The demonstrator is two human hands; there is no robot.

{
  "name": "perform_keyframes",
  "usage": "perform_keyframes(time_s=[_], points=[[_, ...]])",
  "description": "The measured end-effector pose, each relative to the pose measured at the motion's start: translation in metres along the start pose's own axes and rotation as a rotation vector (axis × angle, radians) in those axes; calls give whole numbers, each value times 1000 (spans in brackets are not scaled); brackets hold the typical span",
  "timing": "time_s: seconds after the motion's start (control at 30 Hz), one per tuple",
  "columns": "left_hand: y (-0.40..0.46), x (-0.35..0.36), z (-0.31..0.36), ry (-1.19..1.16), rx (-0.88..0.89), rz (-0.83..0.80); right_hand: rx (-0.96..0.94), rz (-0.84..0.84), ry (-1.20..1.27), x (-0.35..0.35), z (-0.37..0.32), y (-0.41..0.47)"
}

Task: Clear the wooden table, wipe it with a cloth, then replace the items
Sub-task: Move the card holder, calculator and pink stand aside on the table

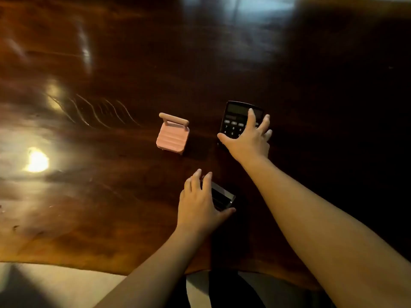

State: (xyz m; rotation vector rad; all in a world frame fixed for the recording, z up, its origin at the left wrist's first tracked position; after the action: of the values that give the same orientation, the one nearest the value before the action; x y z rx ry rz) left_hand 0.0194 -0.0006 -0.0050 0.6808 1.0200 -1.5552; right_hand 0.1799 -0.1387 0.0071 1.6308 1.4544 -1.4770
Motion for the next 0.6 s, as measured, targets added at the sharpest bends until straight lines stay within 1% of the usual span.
perform_keyframes(time_s=[0.03,0.13,0.2,0.4,0.5,0.6], points=[[1,2,-1,-10,-5,-15,13,9,-9,5,-3,2],[-1,10,-3,-5,17,64,48,39,-4,16,-11,6],[-1,13,-2,-33,30,83,50,55,-30,21,-16,9],[-5,-7,-13,-108,29,169,125,30,-69,22,-24,17],[-15,-29,-26,-113,-5,242,124,23,-67,16,-25,15],[-31,-54,-45,-110,-102,327,103,37,-30,5,-24,9]])
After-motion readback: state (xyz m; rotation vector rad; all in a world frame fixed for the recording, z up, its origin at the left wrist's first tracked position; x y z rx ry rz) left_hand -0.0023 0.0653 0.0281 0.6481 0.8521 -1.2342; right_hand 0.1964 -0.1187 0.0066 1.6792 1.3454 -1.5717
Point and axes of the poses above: each hand's wrist, its own y-axis towards the middle knuckle, its own x-axis out of the palm, z = x × y, the point moved 2 cm from there along y, towards the middle knuckle, and after that the axes turned 2 degrees about -y, right-handed, at the moved point
